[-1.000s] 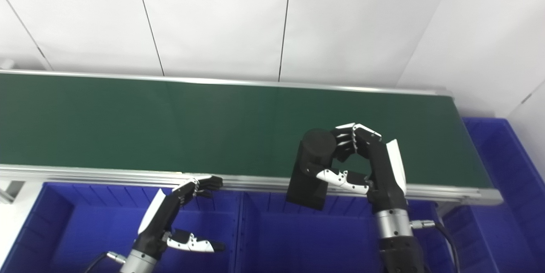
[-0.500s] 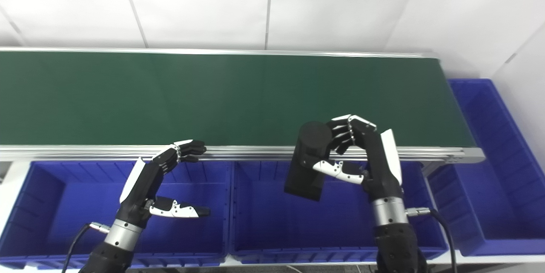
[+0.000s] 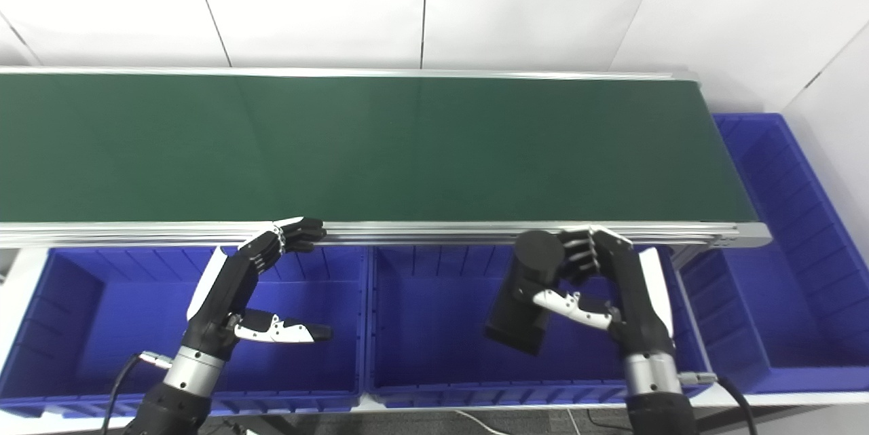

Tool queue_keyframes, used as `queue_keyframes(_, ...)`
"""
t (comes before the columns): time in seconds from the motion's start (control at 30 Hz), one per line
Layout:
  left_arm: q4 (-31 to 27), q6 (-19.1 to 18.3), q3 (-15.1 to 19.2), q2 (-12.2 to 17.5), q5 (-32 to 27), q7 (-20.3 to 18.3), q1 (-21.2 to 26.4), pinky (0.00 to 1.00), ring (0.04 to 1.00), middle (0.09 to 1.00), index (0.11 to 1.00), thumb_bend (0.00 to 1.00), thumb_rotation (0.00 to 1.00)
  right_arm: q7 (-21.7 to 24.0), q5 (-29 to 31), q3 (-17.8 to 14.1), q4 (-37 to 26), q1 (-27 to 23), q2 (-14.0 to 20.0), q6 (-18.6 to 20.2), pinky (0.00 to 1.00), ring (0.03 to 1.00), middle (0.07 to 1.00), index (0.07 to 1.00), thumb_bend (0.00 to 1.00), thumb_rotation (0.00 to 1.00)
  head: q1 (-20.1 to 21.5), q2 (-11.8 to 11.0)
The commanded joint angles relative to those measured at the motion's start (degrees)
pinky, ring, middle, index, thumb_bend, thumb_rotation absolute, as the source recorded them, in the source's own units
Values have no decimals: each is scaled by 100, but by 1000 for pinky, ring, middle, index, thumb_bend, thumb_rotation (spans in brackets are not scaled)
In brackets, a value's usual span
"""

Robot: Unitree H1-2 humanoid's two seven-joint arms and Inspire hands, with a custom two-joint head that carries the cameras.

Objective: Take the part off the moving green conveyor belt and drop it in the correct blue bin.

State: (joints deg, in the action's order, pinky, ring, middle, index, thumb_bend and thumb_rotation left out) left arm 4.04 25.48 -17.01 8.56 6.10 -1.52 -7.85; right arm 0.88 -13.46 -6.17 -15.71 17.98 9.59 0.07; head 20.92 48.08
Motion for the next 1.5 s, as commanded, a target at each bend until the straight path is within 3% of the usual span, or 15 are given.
queue_keyframes(0.0, -197, 133, 63, -42, -8, -65, 16, 712, 747, 737, 749, 966, 108, -132, 34, -50, -1, -59, 23, -263, 333, 406, 472, 529, 518, 0, -14, 3)
queue_keyframes(0.2, -213, 123, 138, -75, 21, -135, -32, 770, 755, 735, 750, 970, 128, -318, 15, -36, 714, -127, 19, -548, 339, 409, 466, 533, 518, 0, -24, -3)
queue_keyframes(0.33, -223, 134, 169, -103, 89, -152, -52, 712, 741, 732, 748, 968, 133, -538, -70, -36, 1292, -204, 28, -859, 335, 408, 463, 535, 517, 0, -51, -16)
queue_keyframes(0.7, -213, 136, 196, -155, 66, -208, -84, 718, 746, 733, 749, 975, 127, -1111, -92, -96, 2363, -492, -35, -1478, 367, 418, 470, 525, 518, 0, -137, -72)
queue_keyframes(1.47, -171, 133, 189, -186, 168, -197, -124, 736, 754, 739, 750, 969, 104, -1380, -146, -137, 2410, -710, 62, -1649, 359, 428, 469, 512, 521, 0, -268, -200)
